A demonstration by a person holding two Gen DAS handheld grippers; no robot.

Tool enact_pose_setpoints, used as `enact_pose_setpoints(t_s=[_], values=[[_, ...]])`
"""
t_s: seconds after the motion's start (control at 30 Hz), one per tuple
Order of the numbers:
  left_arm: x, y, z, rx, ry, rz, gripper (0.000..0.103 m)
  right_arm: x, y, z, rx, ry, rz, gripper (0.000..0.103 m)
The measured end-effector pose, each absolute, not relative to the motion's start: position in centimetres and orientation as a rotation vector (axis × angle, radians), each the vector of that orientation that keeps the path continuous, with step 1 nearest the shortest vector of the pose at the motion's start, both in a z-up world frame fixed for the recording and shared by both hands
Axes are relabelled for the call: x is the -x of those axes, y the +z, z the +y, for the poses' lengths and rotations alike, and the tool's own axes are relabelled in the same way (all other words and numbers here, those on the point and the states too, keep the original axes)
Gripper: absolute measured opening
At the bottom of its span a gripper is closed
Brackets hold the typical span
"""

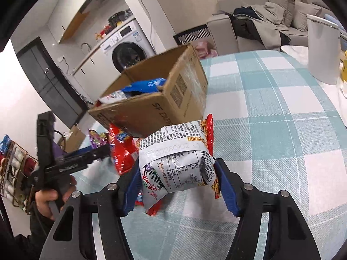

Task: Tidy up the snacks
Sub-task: 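Grasp the purple-topped bag with the left gripper while the right gripper grasps the white snack bag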

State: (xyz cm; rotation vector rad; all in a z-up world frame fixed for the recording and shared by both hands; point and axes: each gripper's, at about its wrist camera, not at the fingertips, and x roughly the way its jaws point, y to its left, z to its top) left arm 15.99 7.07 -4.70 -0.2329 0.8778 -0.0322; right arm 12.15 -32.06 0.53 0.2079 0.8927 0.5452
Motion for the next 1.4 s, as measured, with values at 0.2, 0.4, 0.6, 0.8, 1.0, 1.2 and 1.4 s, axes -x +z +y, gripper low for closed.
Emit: enact_pose_setpoints(t_s=[0.2,0.4,0.6,0.8,1.0,1.2,1.4], values=[[-15.8,-5.0,6.9,0.224,-0.025,0.88,0.048,-11.9,0.7,-31.7,-0.172,0.526,0.898,0.066],[-14.8,-5.0,7.1,0.22,-0.014,0.857,0.046,-12.0,0.7,-31.8,-0.176,0.528,0.893,0.066],[-13.3,-4.1,6.9,0.201,-0.019,0.827,0.046,-11.8,0.7,-31.9,-0.18,0.531,0.885,0.066],[-11.9,-2.9,6.9,0.193,-0.018,0.791,0.046,-11.5,1.2,-31.8,-0.179,0.537,0.869,0.066],[-10.5,-1.6,6.4,0.18,-0.021,0.756,0.046,-11.2,1.8,-31.8,-0.173,0.54,0.848,0.066],[-9.4,0.2,5.8,0.163,-0.03,0.723,0.046,-11.0,2.4,-31.5,-0.167,0.542,0.829,0.066],[-8.9,1.7,5.6,0.165,-0.041,0.696,0.046,-10.8,3.1,-31.2,-0.157,0.549,0.815,0.066]])
